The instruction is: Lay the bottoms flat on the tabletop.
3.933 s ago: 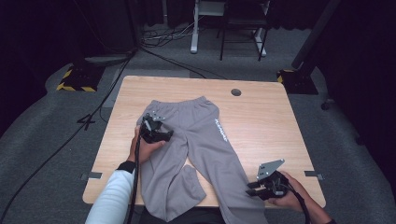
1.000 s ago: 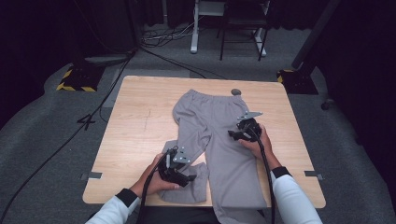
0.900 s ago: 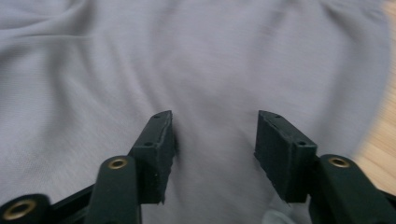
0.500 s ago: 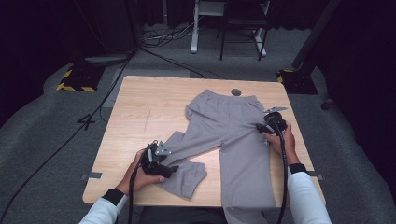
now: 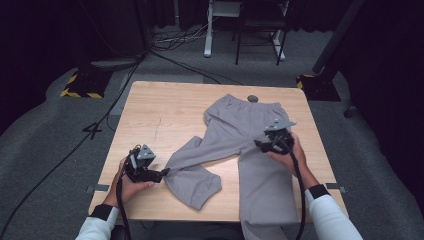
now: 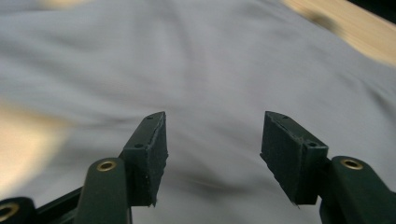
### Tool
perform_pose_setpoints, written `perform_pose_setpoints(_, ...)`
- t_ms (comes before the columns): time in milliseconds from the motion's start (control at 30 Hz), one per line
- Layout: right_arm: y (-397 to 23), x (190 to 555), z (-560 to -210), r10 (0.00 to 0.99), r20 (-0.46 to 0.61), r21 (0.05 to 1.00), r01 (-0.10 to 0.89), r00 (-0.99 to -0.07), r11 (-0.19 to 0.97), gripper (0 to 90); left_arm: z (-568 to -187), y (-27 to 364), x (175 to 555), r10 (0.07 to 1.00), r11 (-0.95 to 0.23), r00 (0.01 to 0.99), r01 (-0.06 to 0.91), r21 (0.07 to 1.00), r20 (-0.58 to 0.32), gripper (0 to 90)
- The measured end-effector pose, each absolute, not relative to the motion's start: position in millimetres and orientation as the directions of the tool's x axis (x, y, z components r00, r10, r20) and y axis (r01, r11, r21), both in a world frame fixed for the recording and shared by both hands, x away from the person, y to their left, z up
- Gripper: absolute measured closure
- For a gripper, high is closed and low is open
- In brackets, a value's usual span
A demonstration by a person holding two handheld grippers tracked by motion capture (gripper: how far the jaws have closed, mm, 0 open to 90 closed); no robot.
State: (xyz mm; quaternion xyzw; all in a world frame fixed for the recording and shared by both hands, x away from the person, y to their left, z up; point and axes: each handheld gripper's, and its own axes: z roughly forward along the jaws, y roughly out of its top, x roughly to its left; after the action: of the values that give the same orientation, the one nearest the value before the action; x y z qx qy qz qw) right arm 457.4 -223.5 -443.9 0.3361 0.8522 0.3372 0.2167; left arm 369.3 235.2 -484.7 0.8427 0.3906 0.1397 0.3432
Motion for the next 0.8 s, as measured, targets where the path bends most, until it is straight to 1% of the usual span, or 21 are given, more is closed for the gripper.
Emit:
perform_pose_setpoints(33,-210.1,447.5,-441.6,0.675,-0.136,0.727,0.39,-0.725,0.566,40.4,-484.9,240.6,368.4,0.758,-0.454,0.651,0.56,0.693,-0.029,21.5)
perform_pose_setpoints(100,-178.7,424.7,-439.1,0.578,-0.139,0.726,0.314,-0.804,0.612,40.6,-483.4,252.3,366.7,0.772,-0.409,0.633,0.563,0.718,-0.056,21.6)
perform_pose_setpoints(133,-151.9,405.7,-439.7,0.487,-0.144,0.715,0.25,-0.862,0.653,41.2,-482.0,255.9,364.9,0.782,-0.383,0.62,0.566,0.73,-0.071,22.3)
perform_pose_setpoints(167,-151.9,405.7,-439.7,0.487,-0.144,0.715,0.25,-0.862,0.653,41.2,-481.1,259.0,364.5,0.787,-0.369,0.613,0.56,0.742,-0.072,22.3)
perform_pose_setpoints(200,-142.6,399.0,-440.5,0.451,-0.146,0.71,0.225,-0.88,0.668,41.3,-479.6,264.1,363.0,0.792,-0.339,0.604,0.555,0.759,-0.088,22.6)
perform_pose_setpoints(233,-127.7,388.7,-442.5,0.396,-0.149,0.7,0.186,-0.906,0.69,41.4,-479.0,267.1,362.3,0.801,-0.312,0.59,0.558,0.769,-0.103,23.8)
perform_pose_setpoints(300,-106.5,375.0,-446.1,0.316,-0.144,0.693,0.132,-0.938,0.709,42.3,-480.4,270.9,364.0,0.825,-0.311,0.56,0.568,0.762,-0.081,24.0)
perform_pose_setpoints(333,-87.3,363.4,-449.2,0.244,-0.131,0.686,0.09,-0.961,0.722,42.3,-482.3,272.0,365.1,0.831,-0.313,0.552,0.577,0.754,-0.077,23.9)
perform_pose_setpoints(367,-87.3,363.4,-449.2,0.244,-0.131,0.686,0.09,-0.961,0.722,42.3,-484.5,272.6,366.4,0.836,-0.325,0.545,0.585,0.743,-0.064,23.9)
perform_pose_setpoints(400,-70.1,352.7,-450.2,0.187,-0.121,0.684,0.055,-0.975,0.727,42.4,-487.2,272.5,367.8,0.838,-0.339,0.543,0.591,0.732,-0.05,23.9)
perform_pose_setpoints(433,-70.1,352.7,-450.2,0.187,-0.121,0.684,0.055,-0.975,0.727,42.4,-489.6,272.0,368.8,0.839,-0.349,0.543,0.595,0.724,-0.041,23.9)
perform_pose_setpoints(500,-54.5,342.5,-450.7,0.123,-0.112,0.68,0.014,-0.986,0.733,42.0,-495.4,271.0,371.2,0.84,-0.375,0.543,0.605,0.702,-0.019,23.7)
perform_pose_setpoints(600,-34.4,330.3,-454.4,0.051,-0.105,0.659,-0.031,-0.993,0.752,41.9,-500.4,270.8,373.8,0.839,-0.388,0.545,0.614,0.687,-0.014,23.3)
perform_pose_setpoints(667,-23.7,324.3,-457.8,0.012,-0.123,0.638,-0.07,-0.992,0.767,41.6,-501.2,272.1,374.8,0.836,-0.38,0.548,0.615,0.691,-0.028,23.3)
perform_pose_setpoints(700,-16.3,321.3,-460.8,-0.007,-0.095,0.641,-0.067,-0.995,0.764,41.6,-501.8,272.5,374.9,0.837,-0.371,0.546,0.616,0.695,-0.037,22.8)
perform_pose_setpoints(800,-10.0,318.7,-465.6,-0.028,-0.093,0.625,-0.08,-0.995,0.777,41.6,-502.6,272.6,375.3,0.834,-0.369,0.55,0.611,0.7,-0.04,22.1)
